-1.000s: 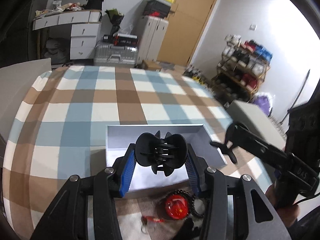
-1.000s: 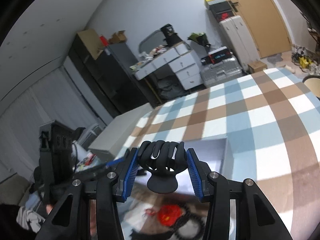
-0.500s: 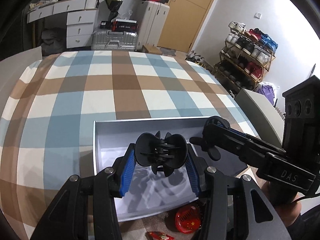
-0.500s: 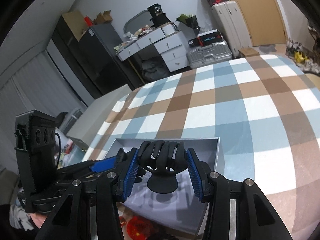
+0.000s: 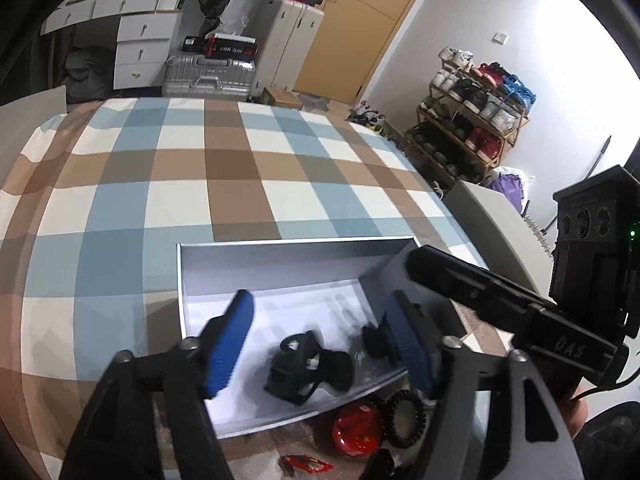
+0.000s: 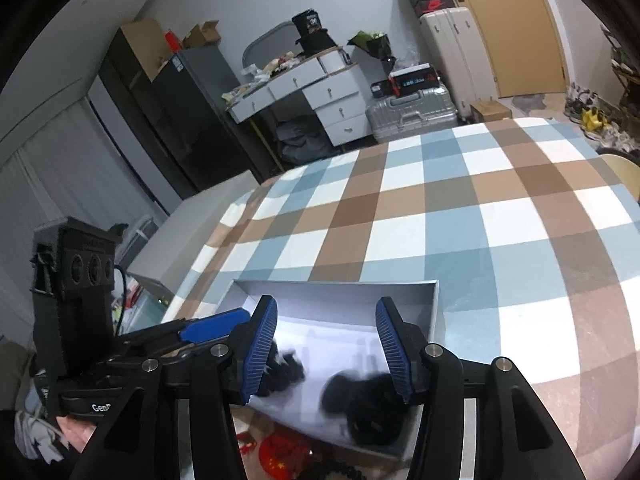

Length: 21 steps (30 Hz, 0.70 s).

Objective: Organize jewelry
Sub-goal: 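Open the right gripper to drop the claw clip into the box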

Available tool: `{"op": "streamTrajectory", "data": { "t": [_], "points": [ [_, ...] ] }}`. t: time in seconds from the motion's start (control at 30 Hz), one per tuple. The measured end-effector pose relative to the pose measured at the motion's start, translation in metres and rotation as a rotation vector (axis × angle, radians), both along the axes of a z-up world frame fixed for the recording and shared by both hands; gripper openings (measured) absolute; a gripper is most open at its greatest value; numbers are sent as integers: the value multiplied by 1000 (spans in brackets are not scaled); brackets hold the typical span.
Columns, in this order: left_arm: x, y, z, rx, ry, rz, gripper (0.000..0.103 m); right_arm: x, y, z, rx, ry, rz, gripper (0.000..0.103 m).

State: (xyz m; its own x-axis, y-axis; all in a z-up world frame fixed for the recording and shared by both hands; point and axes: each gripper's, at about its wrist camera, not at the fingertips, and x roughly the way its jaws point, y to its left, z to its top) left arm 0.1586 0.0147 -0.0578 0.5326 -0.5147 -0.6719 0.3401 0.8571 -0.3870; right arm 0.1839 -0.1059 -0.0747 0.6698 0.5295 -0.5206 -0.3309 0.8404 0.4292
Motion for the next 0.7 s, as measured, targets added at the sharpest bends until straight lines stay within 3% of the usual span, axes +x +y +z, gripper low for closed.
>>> {"op": "streamTrajectory", "data": {
  "t": [0.13, 0.27, 0.33, 0.47, 0.57, 0.63, 0.7],
  "points": [
    [-11, 3, 9, 31, -29, 28, 67, -22, -17, 13, 20, -60, -64, 68],
    [-28, 10, 18, 26, -76, 51, 68, -46, -25, 25, -5, -121, -93, 72],
    [-37, 10, 22, 64, -100, 78, 68, -58, -25, 29, -30, -152, -102, 81],
    [-54, 10, 30, 97, -137, 110, 68, -88, -20, 37, -141, -250, -148, 85],
    [-66, 11, 34, 108, -160, 131, 68, -111, -18, 40, -170, -299, -146, 95],
    [-73, 10, 37, 123, -177, 140, 71, -120, -19, 40, -162, -312, -135, 98],
    [-82, 8, 40, 132, -199, 153, 80, -134, -20, 41, -153, -325, -126, 100]
  ]
}}
